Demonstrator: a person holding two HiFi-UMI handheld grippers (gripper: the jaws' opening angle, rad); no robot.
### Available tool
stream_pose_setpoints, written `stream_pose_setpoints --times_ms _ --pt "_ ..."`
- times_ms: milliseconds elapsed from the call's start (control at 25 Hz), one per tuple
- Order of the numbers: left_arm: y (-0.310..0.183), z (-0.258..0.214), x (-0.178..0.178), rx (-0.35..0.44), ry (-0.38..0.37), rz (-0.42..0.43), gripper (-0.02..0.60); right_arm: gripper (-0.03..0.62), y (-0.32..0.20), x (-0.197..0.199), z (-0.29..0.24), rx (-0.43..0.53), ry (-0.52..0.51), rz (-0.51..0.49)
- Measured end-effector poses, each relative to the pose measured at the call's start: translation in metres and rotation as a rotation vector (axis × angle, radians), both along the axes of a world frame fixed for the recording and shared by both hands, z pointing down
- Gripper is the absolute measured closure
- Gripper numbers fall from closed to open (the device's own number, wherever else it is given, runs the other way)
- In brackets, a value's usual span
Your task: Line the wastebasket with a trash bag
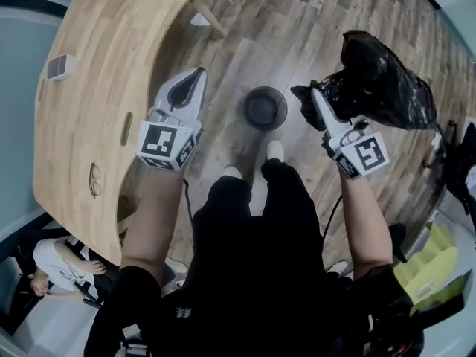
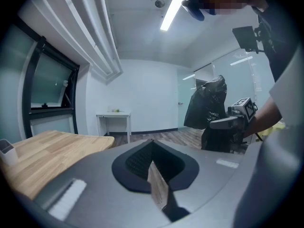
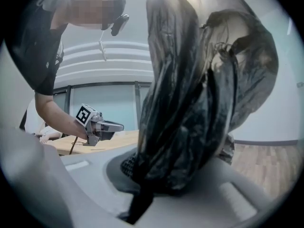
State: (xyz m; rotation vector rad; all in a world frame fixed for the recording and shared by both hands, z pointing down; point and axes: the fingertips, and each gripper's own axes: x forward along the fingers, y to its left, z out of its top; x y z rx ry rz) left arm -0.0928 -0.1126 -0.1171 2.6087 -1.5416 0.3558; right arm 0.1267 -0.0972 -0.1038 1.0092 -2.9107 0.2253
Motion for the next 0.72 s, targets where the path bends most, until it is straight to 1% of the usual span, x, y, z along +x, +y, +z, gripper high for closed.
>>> stream_pose_setpoints --times_ms 120,240,400,560,720 --pt "-0.009 0.035 -0.003 0.003 -0.009 0.016 0.574 0.592 -0.003 -0.011 0.028 0.009 -0.023 -0.02" --pt "-0.018 0.073 -0.009 0.013 0.013 0.023 0.574 0.592 -0.008 -0.021 0.069 0.023 -0.011 -0.028" --pt "-0.004 0.117 -0.018 0.025 0.022 0.044 0.574 0.592 0.001 -0.041 0.118 0.026 0.007 -0.024" --pt "0.005 0.132 -0.018 0.01 0.026 0.048 0.574 0.592 0.006 -0.045 0.138 -0.02 0.049 0.003" --pt "0.013 0.125 -0.019 -0.003 0.033 0.051 0.574 0.592 0.009 -0.051 0.132 -0.029 0.035 0.018"
